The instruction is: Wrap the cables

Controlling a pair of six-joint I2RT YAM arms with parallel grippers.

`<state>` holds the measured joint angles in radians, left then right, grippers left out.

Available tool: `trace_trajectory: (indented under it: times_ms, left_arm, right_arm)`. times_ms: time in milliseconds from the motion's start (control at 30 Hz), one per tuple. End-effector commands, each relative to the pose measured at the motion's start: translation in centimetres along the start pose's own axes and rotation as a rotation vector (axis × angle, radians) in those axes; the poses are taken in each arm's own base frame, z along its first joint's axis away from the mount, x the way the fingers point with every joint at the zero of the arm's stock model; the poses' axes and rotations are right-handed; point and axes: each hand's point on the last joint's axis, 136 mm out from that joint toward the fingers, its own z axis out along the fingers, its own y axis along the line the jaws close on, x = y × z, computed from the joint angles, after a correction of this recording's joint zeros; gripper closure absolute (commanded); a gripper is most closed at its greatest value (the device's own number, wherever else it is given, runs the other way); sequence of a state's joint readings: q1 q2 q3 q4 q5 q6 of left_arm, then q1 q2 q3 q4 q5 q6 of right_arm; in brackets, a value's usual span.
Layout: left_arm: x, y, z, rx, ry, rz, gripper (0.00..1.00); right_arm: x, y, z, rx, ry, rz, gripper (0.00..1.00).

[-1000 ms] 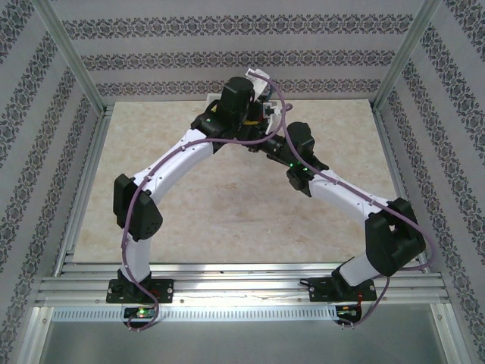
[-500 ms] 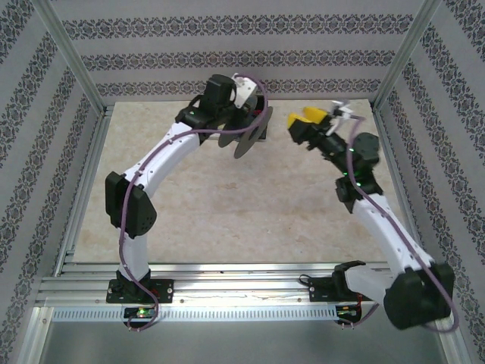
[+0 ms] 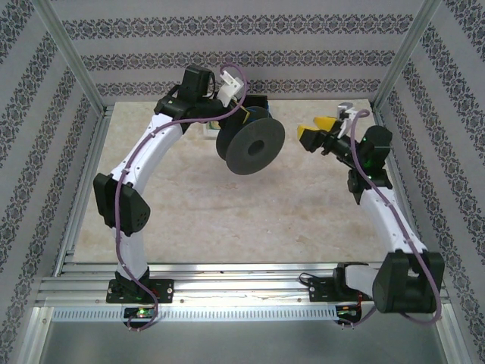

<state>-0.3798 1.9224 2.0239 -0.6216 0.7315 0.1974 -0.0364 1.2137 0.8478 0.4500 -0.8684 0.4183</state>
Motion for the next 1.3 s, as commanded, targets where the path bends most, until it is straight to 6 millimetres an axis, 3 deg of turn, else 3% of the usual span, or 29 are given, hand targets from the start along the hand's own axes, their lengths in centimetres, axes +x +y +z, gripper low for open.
trace_trajectory:
  times_ms: [0, 233, 367, 533, 700, 867, 967, 1067, 1133, 1267]
  left_arm:
    - [-4.5, -4.5, -4.4, 0.174, -0.137, 0.061, 1.0]
    - [-4.8, -4.7, -4.7, 0.227, -0.156, 0.053, 1.0]
    - [-5.0, -5.0, -4.6, 0.265, -0.166, 0.05, 1.0]
    - [-5.3, -5.7, -4.7, 0.32, -0.179, 0.049, 1.0]
    - [-5.2, -5.5, -4.3, 0.336, -0.179, 0.03, 1.0]
    - [-4.2, -4.2, -3.3, 0.276, -0.15, 0.001, 1.0]
    - [-3.8, -3.0, -3.1, 0.199, -0.132, -0.009, 0.98]
    - [-3.6, -1.7, -3.6, 0.113, -0.123, -0.019, 0.76]
    - [-3.5, -0.5, -4.3, 0.053, -0.123, -0.037, 0.5]
    - [-3.1, 1.9, -5.9, -0.064, -0.129, -0.074, 0.23]
  right_arm:
    - [0.1, 3.5, 0.6, -0.218, 0.05, -0.1, 0.09]
    - [2.6, 7.0, 1.7, -0.403, 0.136, -0.16, 0.14]
    - [3.4, 7.1, 2.5, -0.427, 0.154, -0.154, 0.18]
    - [4.1, 7.9, 3.7, -0.479, 0.179, -0.147, 0.32]
    - [4.3, 9.2, 4.4, -0.538, 0.19, -0.158, 0.58]
    - [4.5, 9.4, 4.4, -0.537, 0.189, -0.165, 0.96]
    - [4.3, 9.0, 4.0, -0.512, 0.18, -0.164, 1.0]
    - [4.0, 9.0, 3.5, -0.507, 0.176, -0.16, 1.0]
    - [3.9, 9.2, 3.1, -0.514, 0.179, -0.157, 1.0]
    - [4.1, 9.7, 2.6, -0.526, 0.192, -0.142, 1.0]
